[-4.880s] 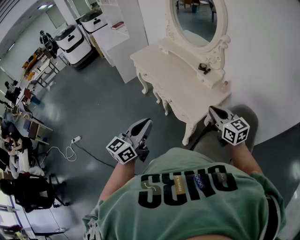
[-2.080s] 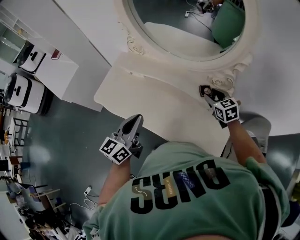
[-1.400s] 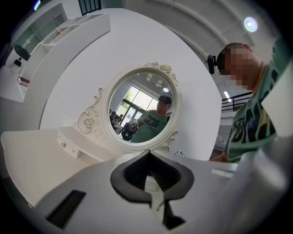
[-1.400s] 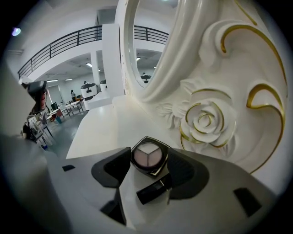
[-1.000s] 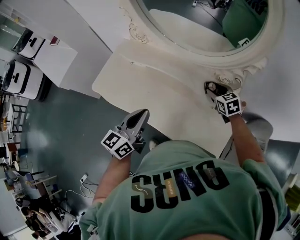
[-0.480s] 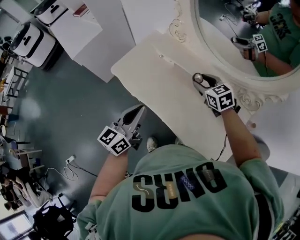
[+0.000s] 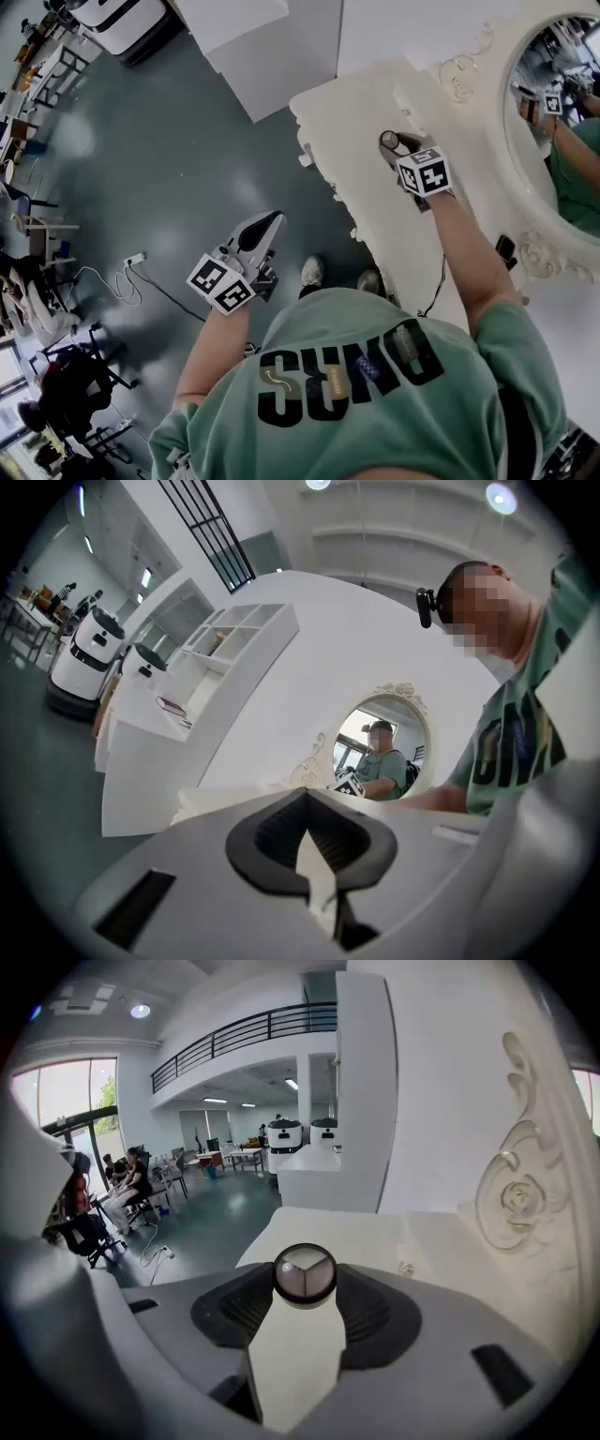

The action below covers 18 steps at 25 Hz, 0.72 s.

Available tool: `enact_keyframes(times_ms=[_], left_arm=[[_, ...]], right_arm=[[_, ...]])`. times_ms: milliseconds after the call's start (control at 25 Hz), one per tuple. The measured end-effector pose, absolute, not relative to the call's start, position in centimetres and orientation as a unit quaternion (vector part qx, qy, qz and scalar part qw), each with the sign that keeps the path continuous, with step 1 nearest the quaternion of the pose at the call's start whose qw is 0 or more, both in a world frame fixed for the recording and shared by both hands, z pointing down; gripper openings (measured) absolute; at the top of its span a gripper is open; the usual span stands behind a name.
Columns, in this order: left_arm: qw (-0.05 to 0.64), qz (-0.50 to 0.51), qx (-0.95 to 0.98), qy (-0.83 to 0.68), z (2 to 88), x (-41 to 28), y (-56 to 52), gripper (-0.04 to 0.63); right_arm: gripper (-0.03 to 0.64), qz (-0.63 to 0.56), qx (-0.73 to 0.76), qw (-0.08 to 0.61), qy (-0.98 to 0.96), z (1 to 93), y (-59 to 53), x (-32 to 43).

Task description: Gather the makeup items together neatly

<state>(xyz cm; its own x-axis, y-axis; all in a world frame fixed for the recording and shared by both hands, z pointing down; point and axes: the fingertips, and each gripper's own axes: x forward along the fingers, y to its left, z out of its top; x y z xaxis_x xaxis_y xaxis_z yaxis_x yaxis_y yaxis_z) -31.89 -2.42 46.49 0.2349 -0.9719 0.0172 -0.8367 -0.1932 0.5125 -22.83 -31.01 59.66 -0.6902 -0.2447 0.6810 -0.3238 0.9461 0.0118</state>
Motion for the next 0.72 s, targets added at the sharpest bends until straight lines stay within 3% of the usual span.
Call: enact_keyframes(times_ms=[320, 720], left_arm=[[0.246, -0.155, 0.728, -0.621, 50.0, -35.3, 0.4, 0.002], [0.255, -0.140, 0.739, -0.607, 50.7, -34.6, 0.5, 0.002]], right_arm=[[0.202, 0.098, 0.155, 0.423, -0.887, 70.2, -31.2, -24.7], [0.244, 0.116, 0.158, 0.428, -0.882, 72.6, -31.1, -23.9]])
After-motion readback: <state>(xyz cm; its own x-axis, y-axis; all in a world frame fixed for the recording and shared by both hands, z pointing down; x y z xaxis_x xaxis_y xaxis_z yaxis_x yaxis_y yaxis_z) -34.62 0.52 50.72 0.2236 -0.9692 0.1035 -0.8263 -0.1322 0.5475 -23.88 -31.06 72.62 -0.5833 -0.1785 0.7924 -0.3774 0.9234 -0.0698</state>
